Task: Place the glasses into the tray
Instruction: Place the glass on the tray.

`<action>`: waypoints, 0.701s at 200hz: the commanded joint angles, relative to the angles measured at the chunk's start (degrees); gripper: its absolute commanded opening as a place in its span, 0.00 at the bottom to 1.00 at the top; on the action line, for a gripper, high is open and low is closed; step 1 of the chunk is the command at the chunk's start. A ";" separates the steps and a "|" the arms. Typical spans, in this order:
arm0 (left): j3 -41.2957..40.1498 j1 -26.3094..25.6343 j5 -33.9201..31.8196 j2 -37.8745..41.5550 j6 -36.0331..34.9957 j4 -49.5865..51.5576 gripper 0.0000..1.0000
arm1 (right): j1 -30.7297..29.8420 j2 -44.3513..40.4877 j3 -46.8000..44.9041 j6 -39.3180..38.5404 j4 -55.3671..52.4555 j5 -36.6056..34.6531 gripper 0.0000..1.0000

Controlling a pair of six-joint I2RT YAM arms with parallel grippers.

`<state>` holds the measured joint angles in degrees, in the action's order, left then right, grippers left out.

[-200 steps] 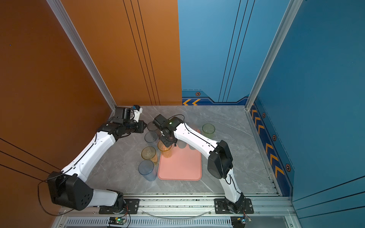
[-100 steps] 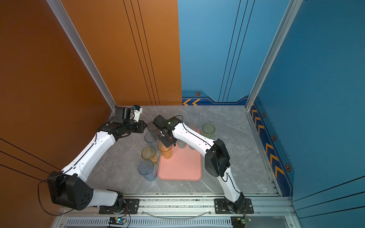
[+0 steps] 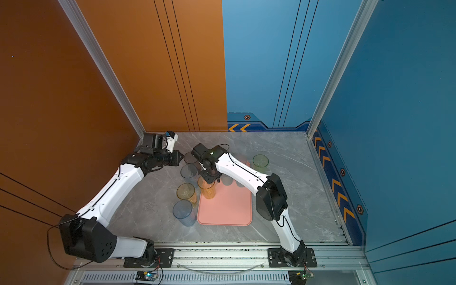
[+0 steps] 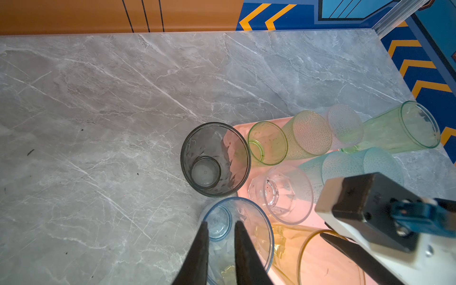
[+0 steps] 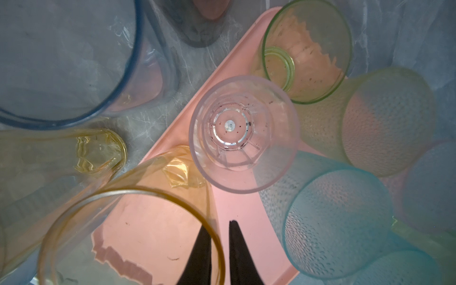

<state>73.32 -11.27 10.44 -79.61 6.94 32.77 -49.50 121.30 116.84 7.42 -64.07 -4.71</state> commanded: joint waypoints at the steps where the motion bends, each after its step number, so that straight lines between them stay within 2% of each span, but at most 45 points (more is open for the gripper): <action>1: 1.87 0.47 1.12 -0.36 -0.83 1.15 0.21 | 0.18 -0.03 1.46 -0.06 -1.67 -0.01 0.19; 140: 1.39 0.46 0.64 0.16 -1.17 1.41 0.21 | 0.26 -2.16 1.38 0.22 -1.58 -0.41 0.26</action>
<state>73.32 -11.27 10.59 -79.61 6.94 32.82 -49.50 121.30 116.84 7.44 -64.07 -4.73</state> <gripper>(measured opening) 0.212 0.258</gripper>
